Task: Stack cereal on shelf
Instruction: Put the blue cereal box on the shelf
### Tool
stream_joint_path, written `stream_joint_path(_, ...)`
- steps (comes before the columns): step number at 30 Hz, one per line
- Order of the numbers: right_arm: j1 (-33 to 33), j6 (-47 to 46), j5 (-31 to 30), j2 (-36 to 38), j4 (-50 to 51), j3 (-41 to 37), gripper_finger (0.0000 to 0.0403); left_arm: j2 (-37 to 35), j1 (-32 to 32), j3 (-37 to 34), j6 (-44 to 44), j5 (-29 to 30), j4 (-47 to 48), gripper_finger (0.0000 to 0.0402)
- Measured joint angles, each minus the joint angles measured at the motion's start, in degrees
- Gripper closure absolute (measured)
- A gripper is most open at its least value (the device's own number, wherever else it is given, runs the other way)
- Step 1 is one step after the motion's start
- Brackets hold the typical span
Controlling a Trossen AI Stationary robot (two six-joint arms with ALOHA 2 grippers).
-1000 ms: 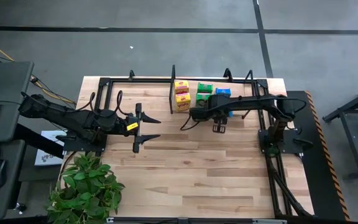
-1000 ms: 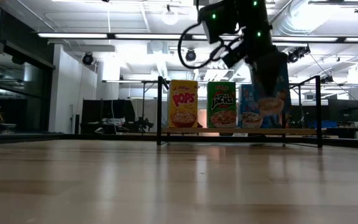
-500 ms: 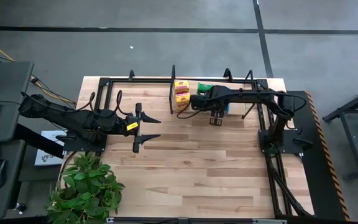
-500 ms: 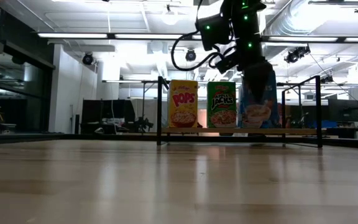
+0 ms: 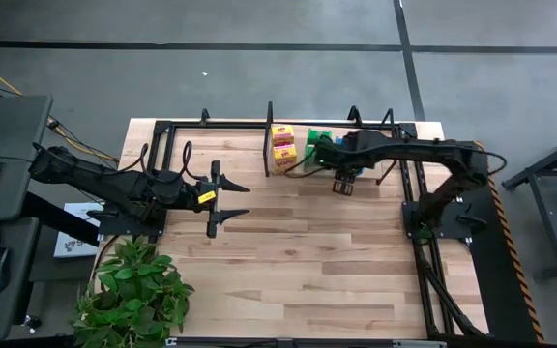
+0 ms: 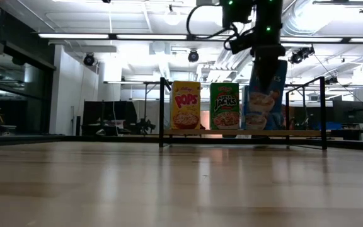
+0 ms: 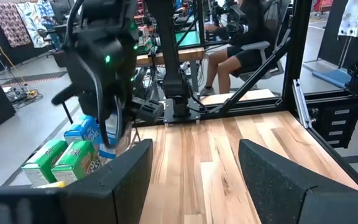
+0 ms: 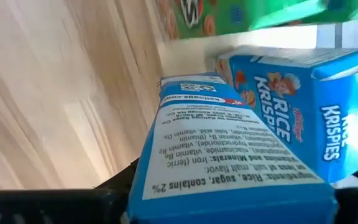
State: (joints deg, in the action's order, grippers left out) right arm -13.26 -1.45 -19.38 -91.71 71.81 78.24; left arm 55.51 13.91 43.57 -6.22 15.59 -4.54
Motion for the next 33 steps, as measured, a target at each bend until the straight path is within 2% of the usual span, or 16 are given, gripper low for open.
stream_joint_path(5,-0.17,2.48,0.45,3.85,-5.15,-4.05,0.0251,0.0,0.0,0.0,-0.04,0.0,-0.68,0.0172)
stream_joint_path(13,-0.21,11.73,-0.63,3.97,-5.75,-6.06,0.0252,-0.02,0.0,0.0,-1.44,0.02,-1.85,0.0172)
stream_joint_path(20,-0.28,13.07,-0.06,3.97,-9.34,-6.06,0.0252,-0.02,0.0,0.0,-2.44,0.01,-1.38,0.0172)
stream_joint_path(33,-2.51,10.73,1.21,3.95,-8.21,-6.06,0.0252,-0.02,0.0,0.0,-2.43,0.02,-1.38,0.0172)
